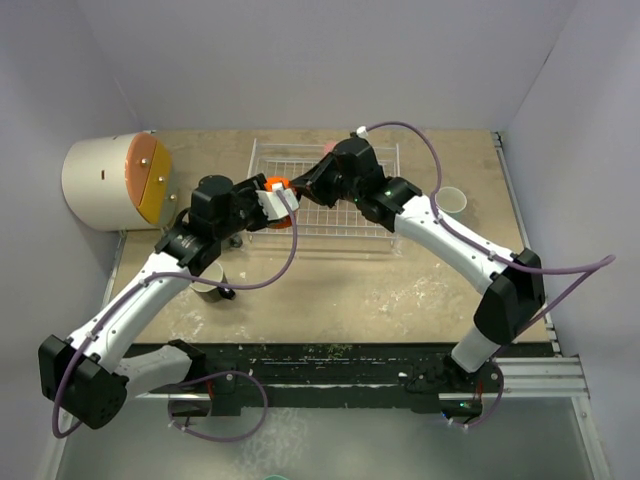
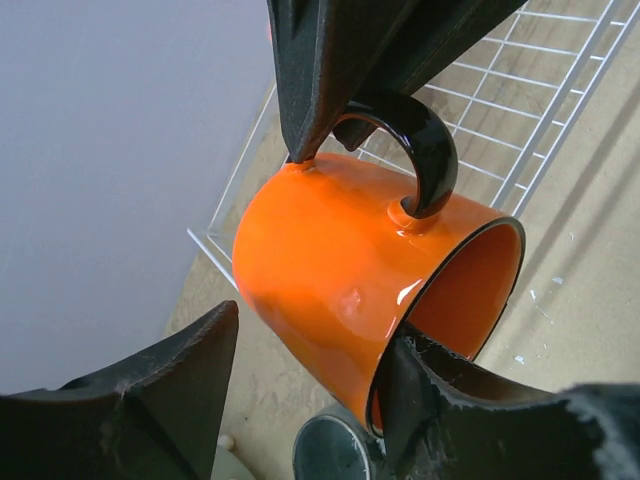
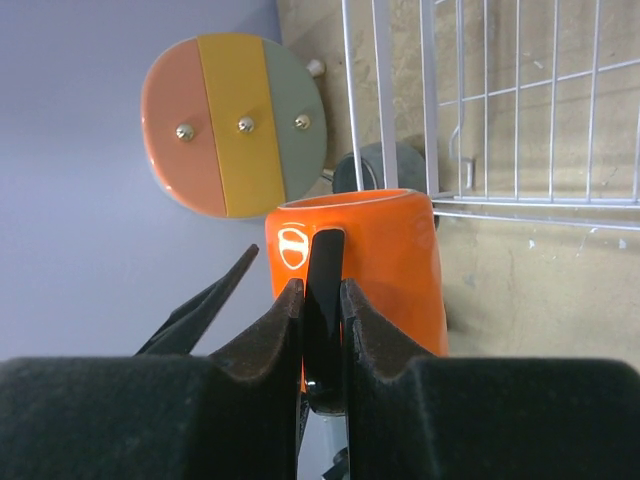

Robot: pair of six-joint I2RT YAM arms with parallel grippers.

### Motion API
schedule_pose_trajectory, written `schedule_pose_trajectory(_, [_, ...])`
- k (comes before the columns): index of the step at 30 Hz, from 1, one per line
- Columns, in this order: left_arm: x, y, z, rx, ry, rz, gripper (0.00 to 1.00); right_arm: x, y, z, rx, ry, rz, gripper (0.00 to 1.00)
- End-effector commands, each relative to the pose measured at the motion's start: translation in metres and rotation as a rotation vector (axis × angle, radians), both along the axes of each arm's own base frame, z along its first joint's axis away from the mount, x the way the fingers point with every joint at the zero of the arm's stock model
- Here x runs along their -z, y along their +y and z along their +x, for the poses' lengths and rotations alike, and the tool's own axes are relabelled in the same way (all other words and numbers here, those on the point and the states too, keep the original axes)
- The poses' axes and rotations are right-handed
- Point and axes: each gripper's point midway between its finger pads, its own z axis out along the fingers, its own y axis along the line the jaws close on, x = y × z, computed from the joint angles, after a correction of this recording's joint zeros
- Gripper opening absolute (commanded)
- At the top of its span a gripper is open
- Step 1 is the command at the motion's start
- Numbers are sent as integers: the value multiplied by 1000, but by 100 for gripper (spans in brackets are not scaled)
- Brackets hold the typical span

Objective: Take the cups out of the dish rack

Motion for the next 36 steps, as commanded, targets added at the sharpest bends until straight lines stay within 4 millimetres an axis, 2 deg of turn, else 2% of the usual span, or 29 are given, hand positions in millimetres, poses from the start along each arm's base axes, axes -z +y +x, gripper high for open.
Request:
schedule_pose_trajectory(1, [-35,-1,5,1,-125,-34,56,-51,23,-32,-103,-39,220,0])
schedule_pose_trajectory(4, [-29,-5,-1,45,-110,-12,48,-59,27,-40,-135,-43,275,0])
schedule_pose_trajectory(7, [-21,-7,-7,90,-97,33,34,-65,26,-46,-156,-48,296,0])
schedule_pose_trajectory(9, [-19,-5,-6,88,-103,55,20,-68,25,-51,-172,-50,298,0])
schedule_pose_trajectory(11, [-22,-1,-2,69,-124,71,0,-66,25,-60,-206,-36,295,0])
schedule_pose_trajectory(14, [-36,-1,0,66,-163,69,0,-58,16,-66,-227,-37,235,0])
schedule_pose_trajectory(18, [-61,-4,-5,86,-166,35,0,-44,-22,-57,-175,-80,86,31])
schedule_pose_trajectory(22, [-79,-12,-19,130,-81,-6,0,-27,-80,-39,-80,-125,-126,55])
schedule_pose_trajectory(24, [-80,-16,-27,164,-13,-7,0,-22,-109,-28,-24,-139,-227,65])
schedule_pose_trajectory(28, [-60,-28,-48,210,209,-10,0,-27,-152,-12,59,-179,-388,73])
schedule_pose_trajectory(29, [-53,-32,-56,229,269,-5,0,-28,-161,-9,78,-182,-421,79])
schedule_pose_trajectory(33, [-7,-45,-85,264,528,71,0,-39,-178,-3,112,-215,-484,82])
schedule_pose_trajectory(36, [34,-44,-90,231,616,194,0,-41,-187,0,135,-223,-518,83])
